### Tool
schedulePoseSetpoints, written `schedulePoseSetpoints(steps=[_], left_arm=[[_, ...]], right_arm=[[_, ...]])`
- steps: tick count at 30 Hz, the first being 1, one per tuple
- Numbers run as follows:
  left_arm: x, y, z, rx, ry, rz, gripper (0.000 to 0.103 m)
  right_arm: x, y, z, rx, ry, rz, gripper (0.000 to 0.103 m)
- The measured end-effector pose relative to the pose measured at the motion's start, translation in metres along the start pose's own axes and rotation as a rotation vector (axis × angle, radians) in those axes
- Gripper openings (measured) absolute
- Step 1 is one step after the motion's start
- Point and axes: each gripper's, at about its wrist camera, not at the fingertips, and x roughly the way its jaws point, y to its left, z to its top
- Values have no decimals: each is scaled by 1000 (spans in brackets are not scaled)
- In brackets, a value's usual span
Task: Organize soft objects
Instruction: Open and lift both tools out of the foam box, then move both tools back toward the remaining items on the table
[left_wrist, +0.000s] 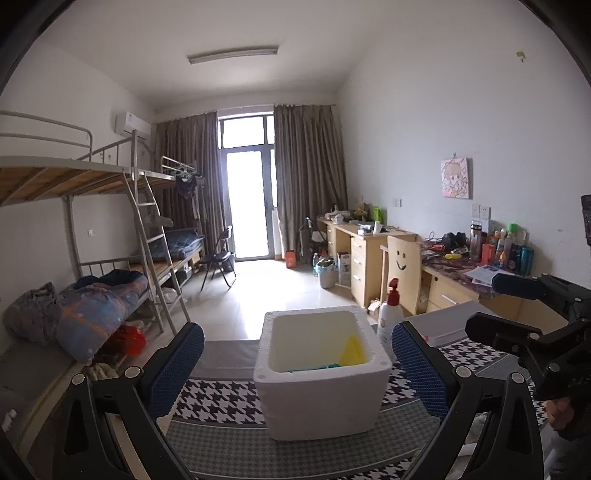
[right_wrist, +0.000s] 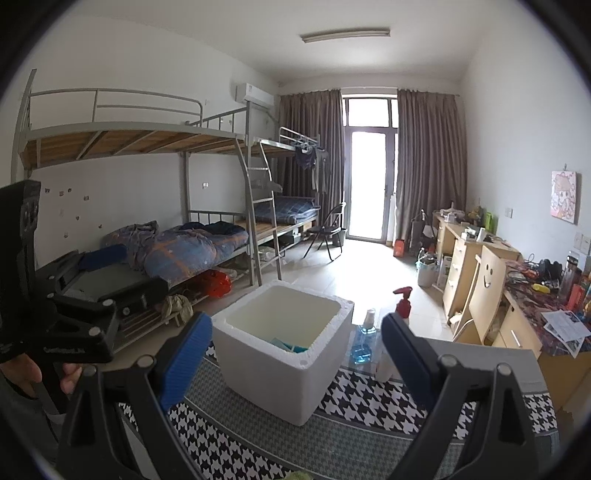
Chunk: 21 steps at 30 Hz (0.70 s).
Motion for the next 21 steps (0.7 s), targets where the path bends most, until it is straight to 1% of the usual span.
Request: schedulePoseSetpoints(steps=[6,16,21], left_arm=[[-10,-7,-8,5,-8,-12,102],[-18,-20,-26,-6,-7,-69,102],[-21,-25,-34,-2,-21,-53,102]], right_arm=[[-9,-4,-9,18,-6,-8,95],[-25,-7,-28,37,-17,-47,95],[-34,-9,-37,50,-28,-53,95]])
